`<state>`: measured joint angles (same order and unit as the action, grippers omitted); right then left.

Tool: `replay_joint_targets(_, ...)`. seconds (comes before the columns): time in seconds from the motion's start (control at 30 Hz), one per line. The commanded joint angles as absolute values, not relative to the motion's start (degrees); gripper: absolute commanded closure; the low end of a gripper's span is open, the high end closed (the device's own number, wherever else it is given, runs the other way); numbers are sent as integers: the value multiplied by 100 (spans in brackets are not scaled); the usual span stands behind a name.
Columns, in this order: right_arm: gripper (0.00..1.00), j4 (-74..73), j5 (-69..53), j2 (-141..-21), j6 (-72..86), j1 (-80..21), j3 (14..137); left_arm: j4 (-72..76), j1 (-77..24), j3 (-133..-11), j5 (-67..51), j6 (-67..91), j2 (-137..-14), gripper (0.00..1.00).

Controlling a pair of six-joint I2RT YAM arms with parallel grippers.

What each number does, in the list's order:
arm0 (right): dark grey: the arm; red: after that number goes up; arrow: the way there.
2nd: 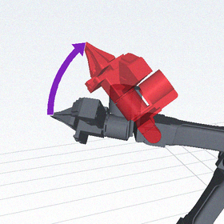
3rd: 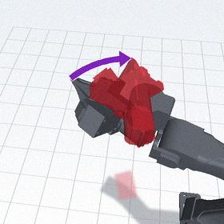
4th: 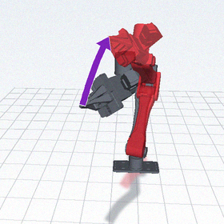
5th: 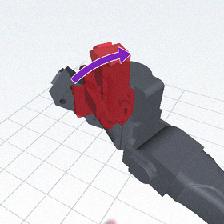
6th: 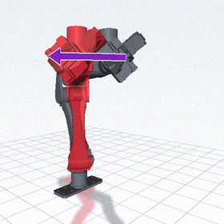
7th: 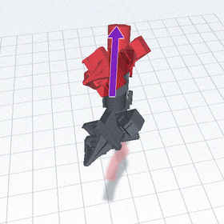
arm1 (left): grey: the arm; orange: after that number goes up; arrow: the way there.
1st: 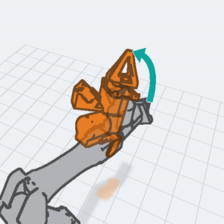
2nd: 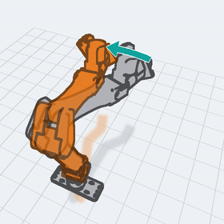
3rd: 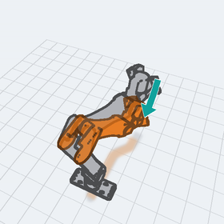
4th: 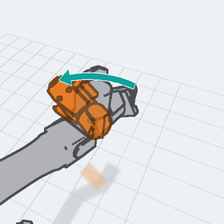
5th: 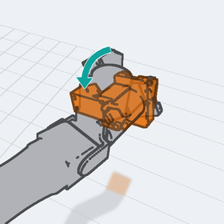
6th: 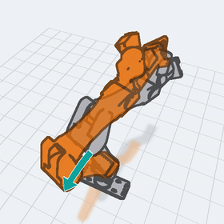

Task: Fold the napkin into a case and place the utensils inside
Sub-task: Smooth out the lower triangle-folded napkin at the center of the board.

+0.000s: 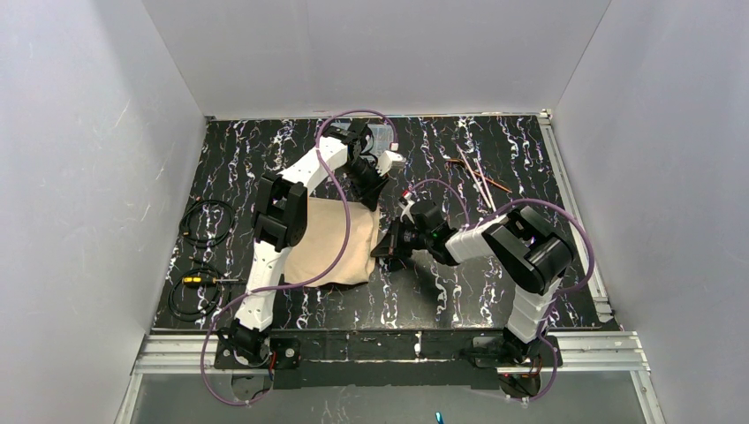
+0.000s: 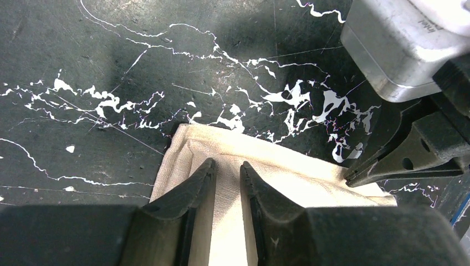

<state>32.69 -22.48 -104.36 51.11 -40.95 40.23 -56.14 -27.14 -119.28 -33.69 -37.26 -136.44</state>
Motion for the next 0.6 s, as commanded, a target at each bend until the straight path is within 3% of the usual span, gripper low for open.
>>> replay_joint_targets(0.0,99,3450,-2203,-10365,5079,-4104,3942,-5717,-2725,-11912,-3542,-3709,-13615,77)
replay_joint_targets(0.17,99,3457,-2233,-10391,5039,-4112,3929,-5713,-2725,-11922,-3533,-3701,-13712,77)
replay_joint_targets(0.33,99,3460,-2259,-10505,5007,-4121,3920,-5713,-2725,-11987,-3572,-3655,-13823,100)
replay_joint_targets(0.57,99,3014,-2066,-10568,4700,-4223,4028,-5705,-2696,-12189,-3782,-3400,-13755,100)
